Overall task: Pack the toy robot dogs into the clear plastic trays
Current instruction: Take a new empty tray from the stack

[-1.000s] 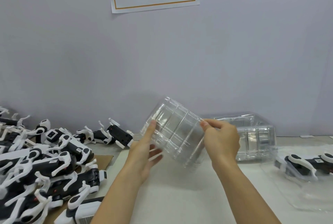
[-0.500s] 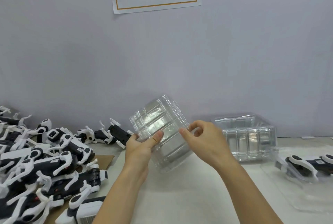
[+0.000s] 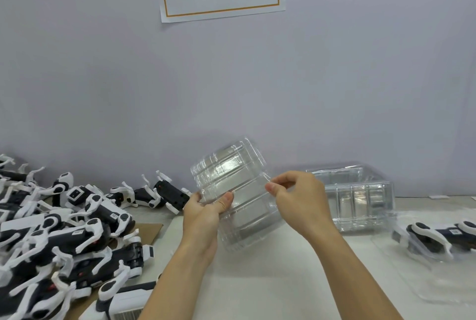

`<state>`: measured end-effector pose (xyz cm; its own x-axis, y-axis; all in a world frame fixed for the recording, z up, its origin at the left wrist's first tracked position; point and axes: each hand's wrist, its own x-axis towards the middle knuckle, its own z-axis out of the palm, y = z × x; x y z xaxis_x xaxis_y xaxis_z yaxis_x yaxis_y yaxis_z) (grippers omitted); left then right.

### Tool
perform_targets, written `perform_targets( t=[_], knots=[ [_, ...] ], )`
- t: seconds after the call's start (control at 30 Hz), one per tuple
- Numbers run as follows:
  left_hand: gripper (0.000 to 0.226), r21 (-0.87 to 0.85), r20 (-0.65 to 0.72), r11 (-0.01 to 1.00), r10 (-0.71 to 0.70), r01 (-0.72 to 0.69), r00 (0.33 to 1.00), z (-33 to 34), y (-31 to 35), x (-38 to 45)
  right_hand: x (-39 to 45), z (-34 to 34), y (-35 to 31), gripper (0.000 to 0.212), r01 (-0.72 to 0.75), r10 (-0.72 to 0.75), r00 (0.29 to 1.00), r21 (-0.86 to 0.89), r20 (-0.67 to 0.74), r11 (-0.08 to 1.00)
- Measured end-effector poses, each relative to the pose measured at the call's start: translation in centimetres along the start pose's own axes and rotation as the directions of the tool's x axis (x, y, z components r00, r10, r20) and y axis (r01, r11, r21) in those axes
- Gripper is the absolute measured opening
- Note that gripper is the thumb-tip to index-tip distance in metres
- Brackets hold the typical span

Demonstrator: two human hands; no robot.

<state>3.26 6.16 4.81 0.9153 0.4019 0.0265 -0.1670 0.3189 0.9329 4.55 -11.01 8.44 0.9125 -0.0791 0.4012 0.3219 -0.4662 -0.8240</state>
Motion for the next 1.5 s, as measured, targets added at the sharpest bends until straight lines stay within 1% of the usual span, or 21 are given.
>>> perform_targets(
  t=[0.13,0.23,0.3,0.4,0.53,0.6,0.63,0.67,0.73,0.83,0.87,0.93,1.0,1.1,1.17,1.23,1.3,1.33,1.4,1.47,1.5],
  knots=[
    [0.071,0.014,-0.022,1.0,-0.008,0.008,1.0,-0.3,0.2,0.0,0.4,-1.1,-0.1,0.019,-0.003,0.004,0.998,0.009,-0.064,1.0],
    [0.049,-0.028,-0.061,1.0,0.002,-0.004,0.998,-1.5,0.6,0.2,0.9,-2.7,0.0,0.022,0.02,-0.015,0.985,0.033,-0.17,0.999],
    [0.042,-0.106,-0.084,0.994,-0.022,0.013,0.996,-2.0,0.8,0.4,1.4,-4.2,0.2,0.023,0.036,0.0,0.968,0.138,-0.249,0.99],
    [0.041,-0.23,-0.136,0.97,-0.111,0.078,0.985,-2.5,0.2,1.0,1.7,-5.9,0.2,0.021,0.065,0.043,0.959,0.368,-0.279,0.927],
    [0.011,-0.228,-0.143,0.95,-0.248,0.212,0.958,-2.5,-0.3,1.2,1.6,-6.9,-0.4,0.014,0.091,0.053,0.959,0.482,-0.277,0.871],
    [0.011,-0.227,-0.116,0.934,-0.306,0.275,0.945,-2.4,-0.3,0.9,1.5,-7.0,-0.8,0.009,0.097,0.043,0.966,0.509,-0.256,0.855],
    [0.014,-0.205,-0.093,0.929,-0.331,0.307,0.939,-2.3,-0.5,0.7,1.4,-7.0,-0.9,0.009,0.101,0.035,0.968,0.514,-0.248,0.852],
    [0.018,-0.121,-0.086,0.935,-0.346,0.335,0.934,-2.1,-0.6,0.5,1.4,-7.0,-1.0,0.009,0.105,0.026,0.97,0.515,-0.241,0.851],
    [0.023,0.169,-0.101,0.922,-0.335,0.348,0.937,-2.0,-1.4,0.3,1.3,-6.9,-1.2,0.008,0.113,0.005,0.974,0.509,-0.225,0.853],
    [0.033,0.462,-0.067,0.842,-0.278,0.277,0.958,-1.9,-2.8,-0.1,1.3,-6.8,-1.4,0.008,0.128,-0.037,0.981,0.487,-0.191,0.864],
    [0.037,0.575,-0.055,0.789,-0.228,0.218,0.972,-1.9,-3.1,-0.1,1.2,-6.8,-1.4,0.007,0.133,-0.054,0.983,0.471,-0.178,0.872],
    [0.041,0.756,-0.014,0.653,-0.058,0.048,0.998,-1.7,-3.0,0.1,1.2,-6.9,-1.6,0.004,0.145,-0.083,0.984,0.432,-0.16,0.89],
    [0.033,0.757,0.061,0.646,0.087,-0.103,0.994,-1.3,-2.5,0.1,1.1,-7.0,-1.8,0.007,0.164,-0.112,0.982,0.406,-0.151,0.899],
    [0.011,0.67,0.159,0.715,0.124,-0.199,0.98,-0.9,-2.3,0.0,0.9,-7.2,-2.3,0.014,0.208,-0.166,0.975,0.354,-0.145,0.912],
    [0.015,0.62,0.24,0.758,0.06,-0.201,0.969,-1.0,-2.8,-0.1,0.6,-7.5,-2.7,0.016,0.223,-0.191,0.973,0.319,-0.129,0.921],
    [0.032,0.588,0.349,0.793,-0.07,-0.16,0.934,-0.9,-3.2,-0.4,0.4,-7.7,-3.2,0.013,0.226,-0.207,0.974,0.282,-0.096,0.932],
    [0.042,0.614,0.427,0.775,-0.164,-0.152,0.889,-0.7,-3.3,-0.7,0.2,-7.9,-3.6,0.01,0.239,-0.232,0.971,0.248,-0.057,0.939],
    [0.041,0.625,0.443,0.763,-0.173,-0.165,0.88,-0.7,-3.3,-0.8,0.1,-8.0,-3.8,0.01,0.248,-0.247,0.968,0.234,-0.032,0.94],
    [0.028,0.64,0.403,0.744,-0.111,-0.193,0.909,-0.6,-3.0,-0.7,-0.2,-8.3,-4.1,0.01,0.252,-0.266,0.963,0.204,0.042,0.946],
    [0.017,0.631,0.288,0.751,0.005,-0.193,0.958,-0.4,-2.1,-0.6,-0.5,-8.6,-4.5,0.01,0.241,-0.263,0.956,0.162,0.132,0.957],
    [0.015,0.598,0.216,0.782,0.056,-0.177,0.975,-0.3,-1.6,-0.5,-0.6,-8.8,-4.7,0.011,0.236,-0.255,0.951,0.125,0.173,0.964]
  ],
)
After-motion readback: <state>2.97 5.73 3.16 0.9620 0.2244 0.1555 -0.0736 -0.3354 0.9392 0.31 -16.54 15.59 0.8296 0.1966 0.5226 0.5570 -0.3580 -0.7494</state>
